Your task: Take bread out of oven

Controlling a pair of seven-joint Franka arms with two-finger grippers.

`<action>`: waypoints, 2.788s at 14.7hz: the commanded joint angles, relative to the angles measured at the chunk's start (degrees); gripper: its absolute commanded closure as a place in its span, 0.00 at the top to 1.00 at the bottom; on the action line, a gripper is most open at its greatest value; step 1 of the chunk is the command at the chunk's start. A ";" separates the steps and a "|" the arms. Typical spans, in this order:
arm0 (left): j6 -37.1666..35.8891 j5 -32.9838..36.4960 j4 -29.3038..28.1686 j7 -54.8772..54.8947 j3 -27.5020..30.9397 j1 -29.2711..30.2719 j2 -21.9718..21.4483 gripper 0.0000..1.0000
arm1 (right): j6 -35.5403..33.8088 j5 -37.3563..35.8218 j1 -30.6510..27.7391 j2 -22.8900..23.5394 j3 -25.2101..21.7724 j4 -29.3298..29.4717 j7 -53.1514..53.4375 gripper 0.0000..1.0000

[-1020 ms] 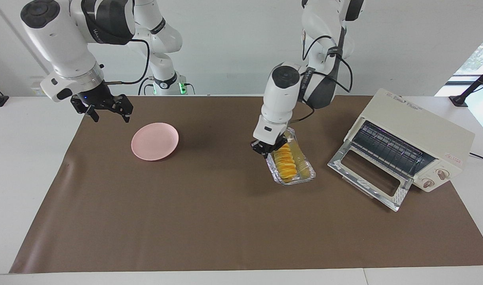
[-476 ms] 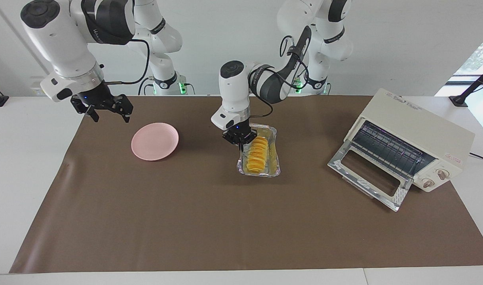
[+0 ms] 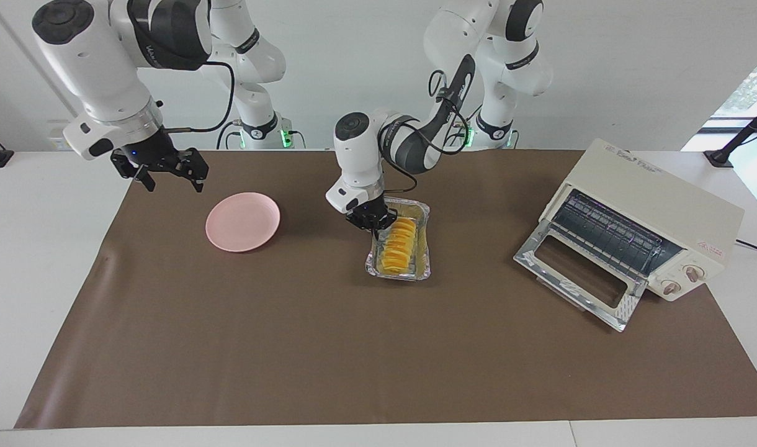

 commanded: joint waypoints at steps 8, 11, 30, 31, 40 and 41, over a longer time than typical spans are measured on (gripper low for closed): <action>3.54 0.91 -4.01 -4.79 0.90 -1.17 0.06 0.12 | -0.32 -0.59 -0.62 -1.07 0.56 -1.12 -1.11 1.00; 3.54 0.91 -3.92 -5.49 0.99 -1.08 0.06 0.49 | -0.32 -0.59 -0.62 -1.07 0.56 -1.12 -1.11 1.00; -25.19 -5.51 3.99 33.33 2.48 31.60 -24.98 1.00 | -0.32 -0.59 -0.62 -1.07 0.56 -1.12 -1.11 1.00; -26.41 -5.51 3.72 33.01 2.48 32.40 -25.77 1.00 | -0.32 -0.59 -0.62 -1.07 0.56 -1.12 -1.11 1.00; -38.38 -8.23 8.64 41.09 -1.56 45.41 -26.75 1.00 | -0.32 -0.59 -0.62 -1.07 0.56 -1.12 -1.11 1.00; -38.12 -7.71 8.12 41.78 -3.22 45.67 -26.92 1.00 | -0.32 -0.59 -0.62 -1.07 0.56 -1.12 -1.11 1.00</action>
